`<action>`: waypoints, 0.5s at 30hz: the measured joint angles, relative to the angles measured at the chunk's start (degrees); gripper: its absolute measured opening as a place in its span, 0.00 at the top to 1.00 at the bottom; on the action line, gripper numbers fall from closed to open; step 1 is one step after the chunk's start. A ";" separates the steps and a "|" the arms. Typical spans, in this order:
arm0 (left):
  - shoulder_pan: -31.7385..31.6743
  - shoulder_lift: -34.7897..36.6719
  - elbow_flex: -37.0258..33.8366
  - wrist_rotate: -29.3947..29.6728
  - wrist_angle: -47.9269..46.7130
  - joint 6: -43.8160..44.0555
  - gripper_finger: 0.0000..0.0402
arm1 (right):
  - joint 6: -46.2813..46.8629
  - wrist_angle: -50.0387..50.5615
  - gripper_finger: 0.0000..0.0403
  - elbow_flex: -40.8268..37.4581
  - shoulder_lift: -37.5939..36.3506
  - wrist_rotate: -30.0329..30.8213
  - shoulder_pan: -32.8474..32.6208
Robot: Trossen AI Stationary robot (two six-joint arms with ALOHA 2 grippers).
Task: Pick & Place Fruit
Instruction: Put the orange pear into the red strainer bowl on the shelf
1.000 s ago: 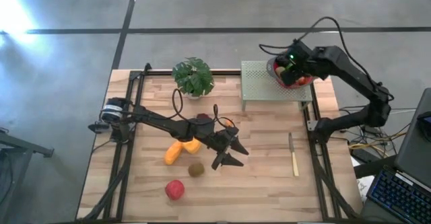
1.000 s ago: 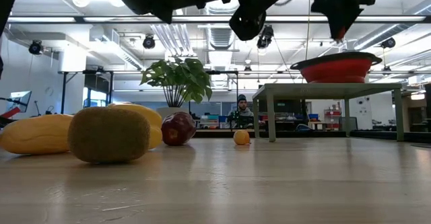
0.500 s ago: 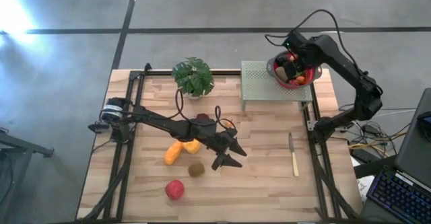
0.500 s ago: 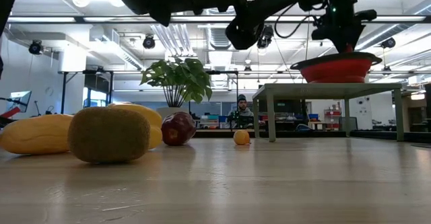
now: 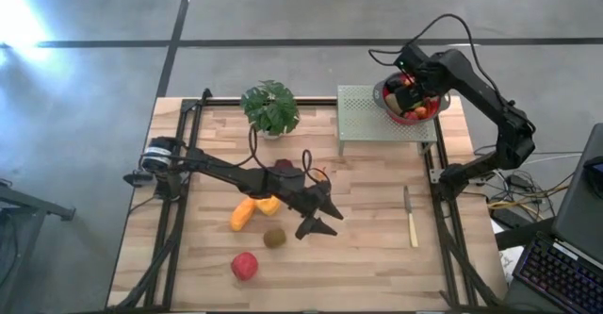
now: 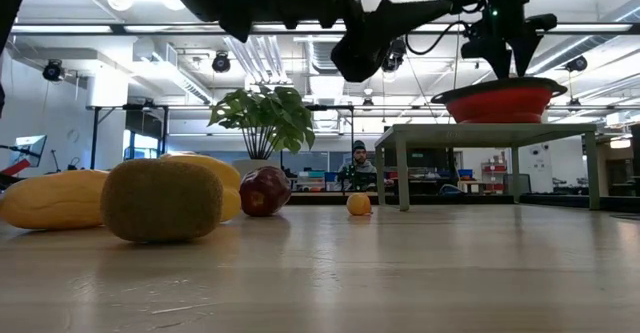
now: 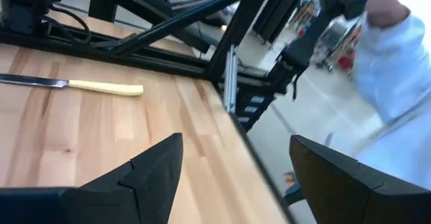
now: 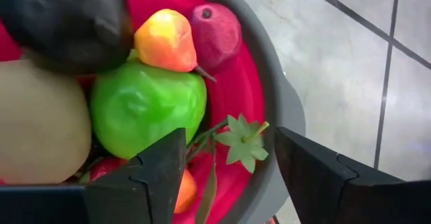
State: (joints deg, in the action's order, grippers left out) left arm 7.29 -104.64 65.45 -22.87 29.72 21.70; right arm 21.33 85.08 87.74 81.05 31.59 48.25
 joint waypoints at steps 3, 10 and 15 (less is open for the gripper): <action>0.00 0.00 0.00 0.61 -3.60 -4.23 0.31 | -1.62 -0.09 0.43 0.00 -0.61 0.04 -0.51; -0.03 0.00 0.00 22.74 -16.08 -19.13 0.31 | -3.16 -0.63 0.40 0.00 -4.83 -0.15 -5.71; -1.25 -0.11 0.00 38.06 -23.99 -26.45 0.31 | -2.60 -1.58 0.39 0.00 -8.68 -0.19 -12.94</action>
State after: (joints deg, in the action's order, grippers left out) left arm 6.04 -104.75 65.45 15.19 5.74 -4.75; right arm 18.74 83.50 87.74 72.38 31.40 35.30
